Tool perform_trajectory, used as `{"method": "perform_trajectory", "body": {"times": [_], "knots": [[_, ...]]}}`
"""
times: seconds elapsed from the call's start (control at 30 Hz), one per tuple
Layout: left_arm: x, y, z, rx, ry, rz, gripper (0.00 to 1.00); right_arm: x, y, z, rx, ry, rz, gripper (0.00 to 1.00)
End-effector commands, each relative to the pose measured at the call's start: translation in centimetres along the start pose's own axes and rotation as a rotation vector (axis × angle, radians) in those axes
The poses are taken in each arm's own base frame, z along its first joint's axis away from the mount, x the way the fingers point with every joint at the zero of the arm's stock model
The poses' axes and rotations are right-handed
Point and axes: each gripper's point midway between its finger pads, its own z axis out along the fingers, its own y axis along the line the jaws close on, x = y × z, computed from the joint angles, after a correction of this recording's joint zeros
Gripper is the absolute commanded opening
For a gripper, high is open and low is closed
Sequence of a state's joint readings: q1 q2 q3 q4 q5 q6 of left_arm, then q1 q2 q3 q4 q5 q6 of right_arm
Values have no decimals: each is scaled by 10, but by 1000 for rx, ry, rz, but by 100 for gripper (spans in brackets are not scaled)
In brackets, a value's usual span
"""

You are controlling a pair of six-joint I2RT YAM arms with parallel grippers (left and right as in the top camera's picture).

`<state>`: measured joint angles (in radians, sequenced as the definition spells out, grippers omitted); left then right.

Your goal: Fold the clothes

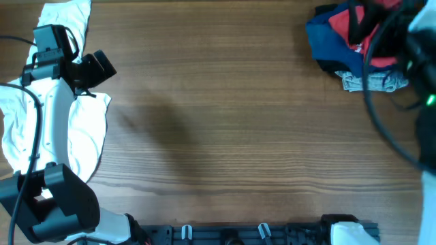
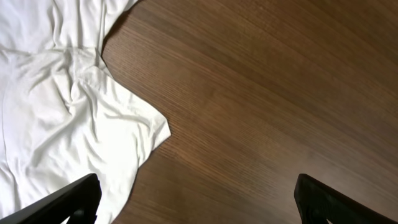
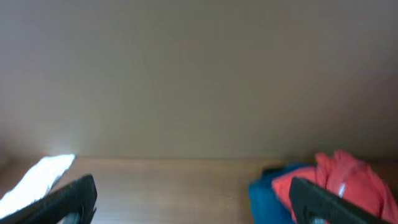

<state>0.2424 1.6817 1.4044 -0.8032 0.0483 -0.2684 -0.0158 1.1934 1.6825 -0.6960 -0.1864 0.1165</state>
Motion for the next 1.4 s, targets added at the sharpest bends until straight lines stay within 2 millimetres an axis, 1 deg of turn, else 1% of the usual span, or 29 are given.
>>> {"method": "perform_trajectory", "body": {"times": [0.0,0.03,0.07,0.13,0.3,0.4,0.43,0.47,0.5,0.73,0.87,1.37], "knots": [[-3,-2,-1,9,-6,-3,100,64,2,-6,-42,45,48,100],[-3,-2,-1,9,-6,-3,100,90,1,-11,-44,50,50,100],[-3,-2,-1,9,-6,-3,100,105,0,-16,-45,42,48,100],[-3,-2,-1,9,-6,-3,100,144,-6,-26,-41,5,44,100],[-3,-2,-1,9,-6,-3,100,227,-24,-40,-18,-116,109,100],[-3,-2,-1,9,-6,-3,100,265,-28,-42,-23,-141,106,100],[-3,-2,-1,9,-6,-3,100,275,-29,-41,-24,-145,104,100],[-3,-2,-1,9,-6,-3,100,280,-30,-41,-24,-147,103,100],[-3,-2,-1,9,-6,-3,100,298,-32,-40,-25,-155,99,100],[-3,-2,-1,9,-6,-3,100,322,-35,-37,-24,-149,94,100],[-3,-2,-1,9,-6,-3,100,309,-33,-42,-33,-227,50,100],[-3,-2,-1,9,-6,-3,100,311,-33,-41,-33,-220,52,100]]}}
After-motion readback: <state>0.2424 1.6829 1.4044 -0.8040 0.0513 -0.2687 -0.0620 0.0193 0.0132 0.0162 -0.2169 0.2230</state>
